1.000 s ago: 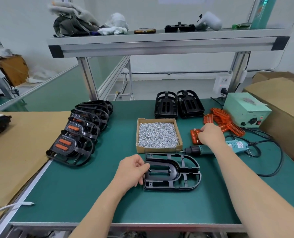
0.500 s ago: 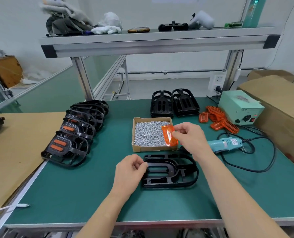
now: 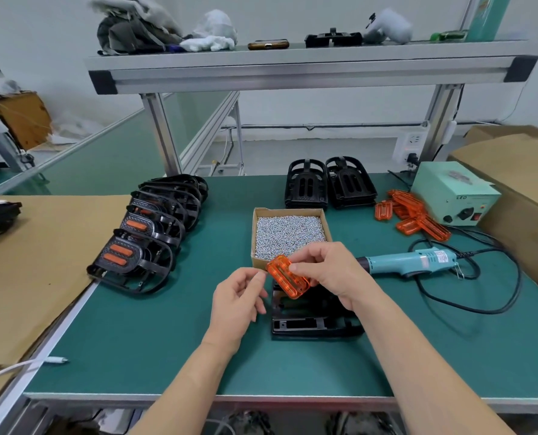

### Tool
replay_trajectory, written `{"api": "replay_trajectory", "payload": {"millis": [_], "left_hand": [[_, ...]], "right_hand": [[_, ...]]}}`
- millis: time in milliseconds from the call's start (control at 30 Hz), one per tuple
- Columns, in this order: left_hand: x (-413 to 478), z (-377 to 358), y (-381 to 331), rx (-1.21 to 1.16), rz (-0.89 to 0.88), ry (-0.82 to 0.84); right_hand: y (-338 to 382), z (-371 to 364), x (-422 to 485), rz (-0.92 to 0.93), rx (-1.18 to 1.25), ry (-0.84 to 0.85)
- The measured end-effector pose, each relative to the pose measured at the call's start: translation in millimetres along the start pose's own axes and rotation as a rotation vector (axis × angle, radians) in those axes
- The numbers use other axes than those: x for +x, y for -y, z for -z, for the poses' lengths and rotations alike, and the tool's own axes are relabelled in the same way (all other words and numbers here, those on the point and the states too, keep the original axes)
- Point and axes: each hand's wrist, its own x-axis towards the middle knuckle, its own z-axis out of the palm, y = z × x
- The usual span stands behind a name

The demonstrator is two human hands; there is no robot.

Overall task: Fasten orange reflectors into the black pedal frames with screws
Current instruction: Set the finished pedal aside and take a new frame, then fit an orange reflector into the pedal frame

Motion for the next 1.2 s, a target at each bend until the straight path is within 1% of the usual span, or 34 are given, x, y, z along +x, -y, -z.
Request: {"api": "replay_trajectory", "payload": {"millis": [133, 433, 500, 633, 733, 833, 967, 1200], "left_hand": [[-0.6, 0.2, 0.1, 0.003, -0.01, 0.007], [1.5, 0.3, 2.5, 0.022, 0.024, 0.018], [1.6, -0.6, 3.2, 0.031, 0.035, 0.03], [1.2, -1.6, 4.4, 0.052, 0.029, 0.032], [2.2, 0.2, 5.6, 0.021, 0.027, -0.013], [3.5, 0.9, 7.6, 0.009, 0.037, -0.043], [3.2, -1.1, 5.5, 0.076, 0.045, -0.01], [-0.8, -4.3, 0.2, 0.236, -0.013, 0.043]], "right_hand": [[-1.2, -2.9, -1.6, -0.005, 0.004, 0.043], [-3.1, -2.1, 0.7, -0.005, -0.064, 0.058], [-2.4, 1.3, 1.9, 0.01, -0.138, 0.059], [3.7, 11.9, 7.6, 0.1, -0.411, 0.027], [11.4, 19.1, 9.8, 0.149, -0.556, 0.062], [12.6, 17.9, 7.0, 0.156, -0.68, 0.11], [6.4, 7.8, 0.8, 0.152, -0.773, 0.157], [-4.5, -7.4, -2.4, 0.228, -0.876, 0.084]]}}
